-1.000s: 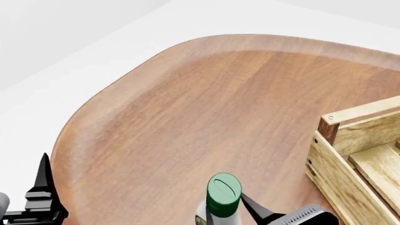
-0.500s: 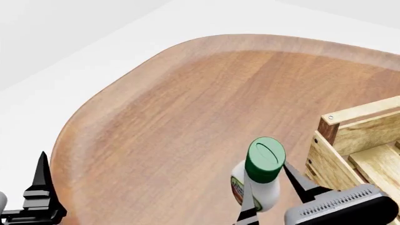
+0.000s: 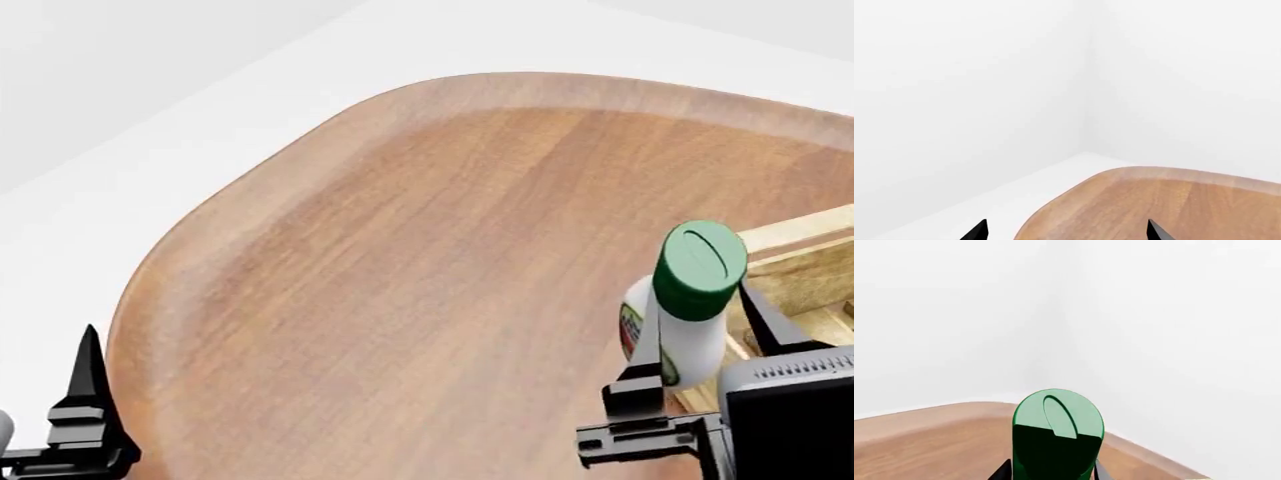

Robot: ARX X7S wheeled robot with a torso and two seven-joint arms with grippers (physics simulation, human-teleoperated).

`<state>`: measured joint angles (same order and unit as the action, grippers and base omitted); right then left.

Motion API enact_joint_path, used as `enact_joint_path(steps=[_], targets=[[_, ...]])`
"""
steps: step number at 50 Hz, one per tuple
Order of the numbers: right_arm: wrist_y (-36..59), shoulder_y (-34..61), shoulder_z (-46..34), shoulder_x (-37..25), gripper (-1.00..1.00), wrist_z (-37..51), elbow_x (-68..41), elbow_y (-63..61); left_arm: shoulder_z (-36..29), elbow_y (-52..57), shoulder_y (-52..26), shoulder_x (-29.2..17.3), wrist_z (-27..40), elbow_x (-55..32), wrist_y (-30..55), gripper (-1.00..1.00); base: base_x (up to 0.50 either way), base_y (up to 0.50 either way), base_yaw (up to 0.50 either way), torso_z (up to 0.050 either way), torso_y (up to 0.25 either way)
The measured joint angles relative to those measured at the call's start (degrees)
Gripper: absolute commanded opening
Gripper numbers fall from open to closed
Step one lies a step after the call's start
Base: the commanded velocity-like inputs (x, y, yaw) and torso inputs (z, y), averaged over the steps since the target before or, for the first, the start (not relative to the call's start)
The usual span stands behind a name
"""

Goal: Pick up the salad dressing and put it in the tray.

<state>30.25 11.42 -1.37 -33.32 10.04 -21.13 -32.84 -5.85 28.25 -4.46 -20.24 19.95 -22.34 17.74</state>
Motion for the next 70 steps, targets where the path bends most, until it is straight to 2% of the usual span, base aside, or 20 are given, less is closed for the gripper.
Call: enact_joint_path(steps=[16,33,70], targets=[[5.11,5.40,4.05,-0.31,-1.00,3.77,-0.59,4.22,-0.03,-0.15,0.03,-0.18,0.23,-0.19,-0.27,1.00,0.00,0.00,0.00,0.000,0.001],[6.32,8.49,8.31,-0.04,-1.00,7.13,0.19,12.47,-0.08,-0.20,0.04,-0.41,0.54,-0.37,-0.43,1.00,0.00,0.00,0.00,0.000,0.001],[2.30,15.76,13.49,-0.66,-1.00,12.55,4.80,37.08,-0.47,0.11,-0.47,-1.05,1.12,-0.77,-0.20,1.00,0.00,0.00,0.00,0.000,0.001]])
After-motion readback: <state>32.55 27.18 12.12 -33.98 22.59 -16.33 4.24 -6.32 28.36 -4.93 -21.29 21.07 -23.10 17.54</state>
